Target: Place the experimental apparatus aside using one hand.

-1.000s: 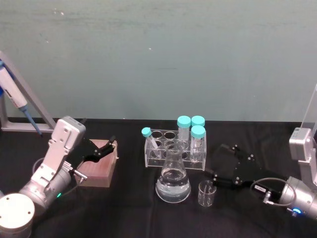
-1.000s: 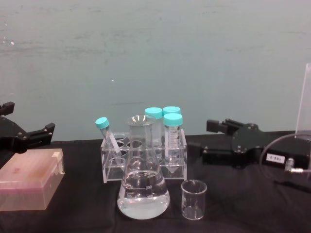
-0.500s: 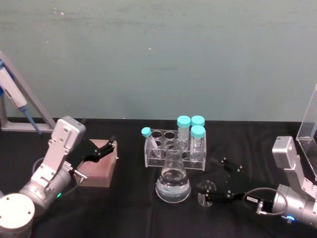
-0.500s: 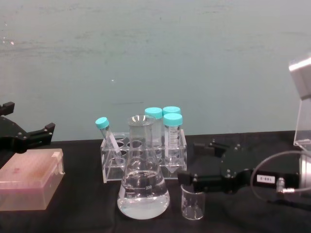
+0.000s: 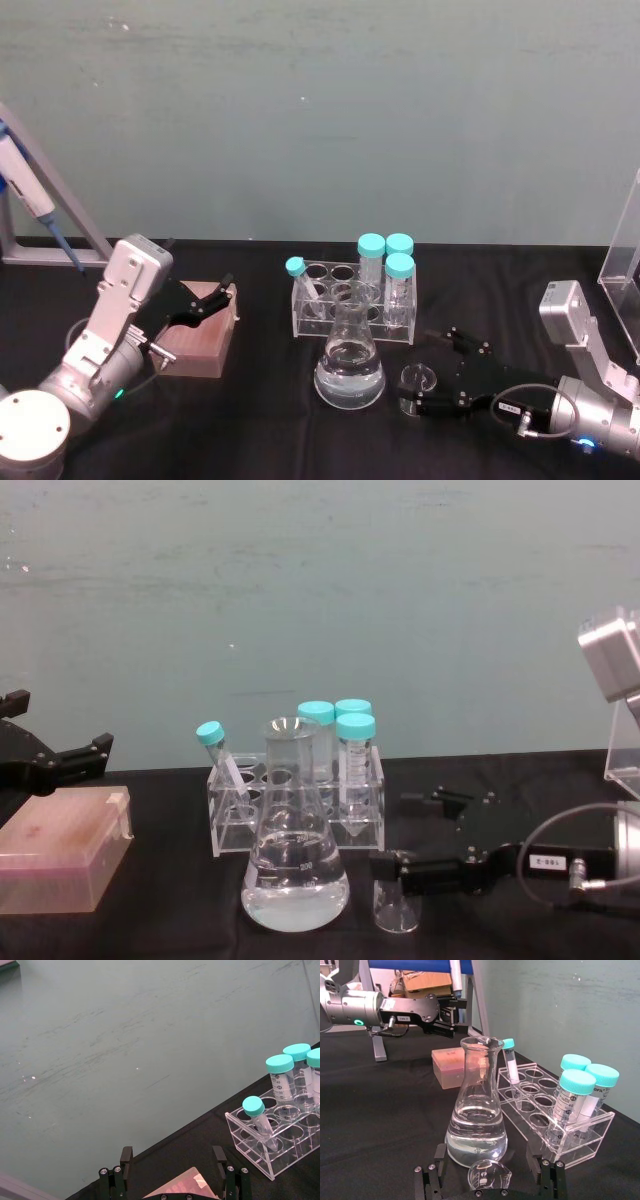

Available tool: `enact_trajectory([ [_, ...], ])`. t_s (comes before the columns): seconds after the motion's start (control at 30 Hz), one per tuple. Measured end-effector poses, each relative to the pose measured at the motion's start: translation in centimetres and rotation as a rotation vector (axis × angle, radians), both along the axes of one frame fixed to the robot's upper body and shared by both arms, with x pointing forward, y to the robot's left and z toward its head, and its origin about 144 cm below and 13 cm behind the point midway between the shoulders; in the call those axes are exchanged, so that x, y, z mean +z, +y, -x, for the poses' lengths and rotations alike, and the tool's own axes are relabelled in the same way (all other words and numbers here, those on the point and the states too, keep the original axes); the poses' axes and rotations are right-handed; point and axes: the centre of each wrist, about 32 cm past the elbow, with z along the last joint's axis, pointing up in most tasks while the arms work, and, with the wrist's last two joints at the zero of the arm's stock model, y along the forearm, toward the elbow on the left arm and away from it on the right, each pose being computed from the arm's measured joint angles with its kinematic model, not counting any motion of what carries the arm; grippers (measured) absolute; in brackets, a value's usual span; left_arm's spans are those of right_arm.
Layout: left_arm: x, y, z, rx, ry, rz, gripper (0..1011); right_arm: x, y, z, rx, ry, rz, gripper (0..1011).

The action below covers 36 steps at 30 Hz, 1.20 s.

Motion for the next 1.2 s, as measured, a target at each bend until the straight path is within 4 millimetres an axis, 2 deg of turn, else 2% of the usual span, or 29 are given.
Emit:
enact_trajectory([
  [1.2,0.0,0.0,0.0,0.000,0.000,0.000,1000,-0.5,0.4,-1.4,0.026,0.053,0.043,1000],
])
